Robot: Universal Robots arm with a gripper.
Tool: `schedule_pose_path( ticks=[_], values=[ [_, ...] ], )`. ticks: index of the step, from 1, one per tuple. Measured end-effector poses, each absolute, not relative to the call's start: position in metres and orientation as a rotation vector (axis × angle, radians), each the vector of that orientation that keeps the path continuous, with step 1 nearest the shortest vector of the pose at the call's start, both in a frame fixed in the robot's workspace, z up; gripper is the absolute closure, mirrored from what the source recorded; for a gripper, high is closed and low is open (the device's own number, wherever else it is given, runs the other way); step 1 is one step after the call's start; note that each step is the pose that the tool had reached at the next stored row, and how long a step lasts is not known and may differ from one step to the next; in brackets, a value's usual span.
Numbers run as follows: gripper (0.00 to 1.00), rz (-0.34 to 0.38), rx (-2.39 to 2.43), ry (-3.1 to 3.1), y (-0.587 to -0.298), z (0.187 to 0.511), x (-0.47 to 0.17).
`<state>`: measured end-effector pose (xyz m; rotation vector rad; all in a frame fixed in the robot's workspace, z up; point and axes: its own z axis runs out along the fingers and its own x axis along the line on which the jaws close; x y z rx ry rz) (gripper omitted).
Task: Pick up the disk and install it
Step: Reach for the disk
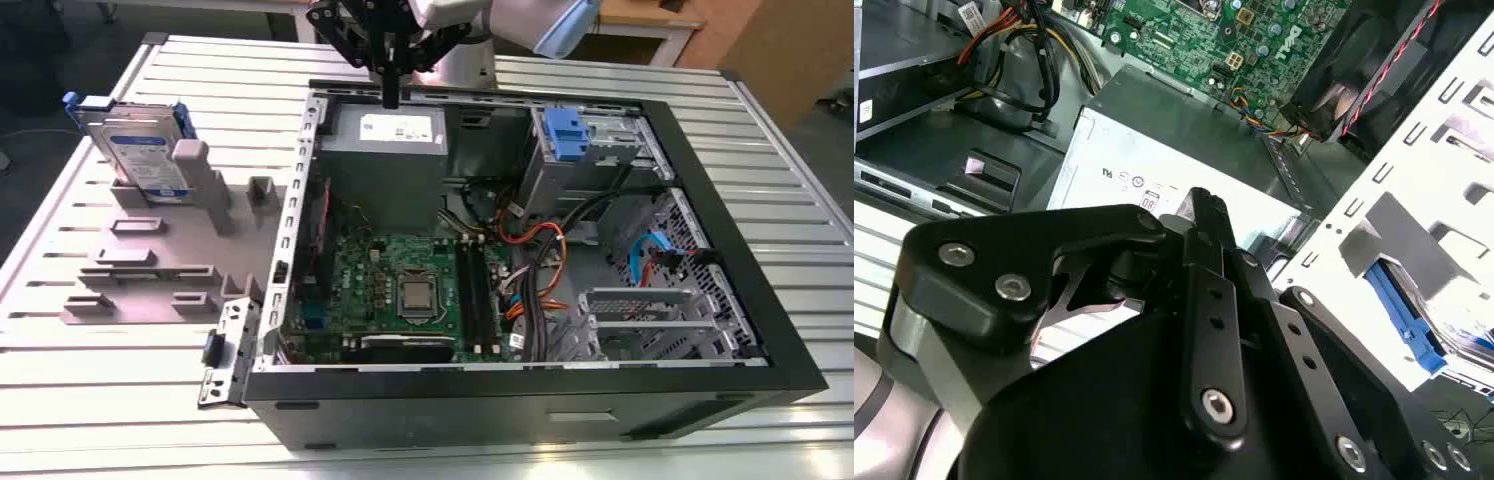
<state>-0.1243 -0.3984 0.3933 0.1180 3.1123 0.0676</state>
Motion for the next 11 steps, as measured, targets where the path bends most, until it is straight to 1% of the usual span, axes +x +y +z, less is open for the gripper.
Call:
schedule_pose_path(
  ticks=[11],
  values=[
    [0.89, 0.068, 0.118, 3.112, -0.3985, 0.3933, -0.1276]
  ],
)
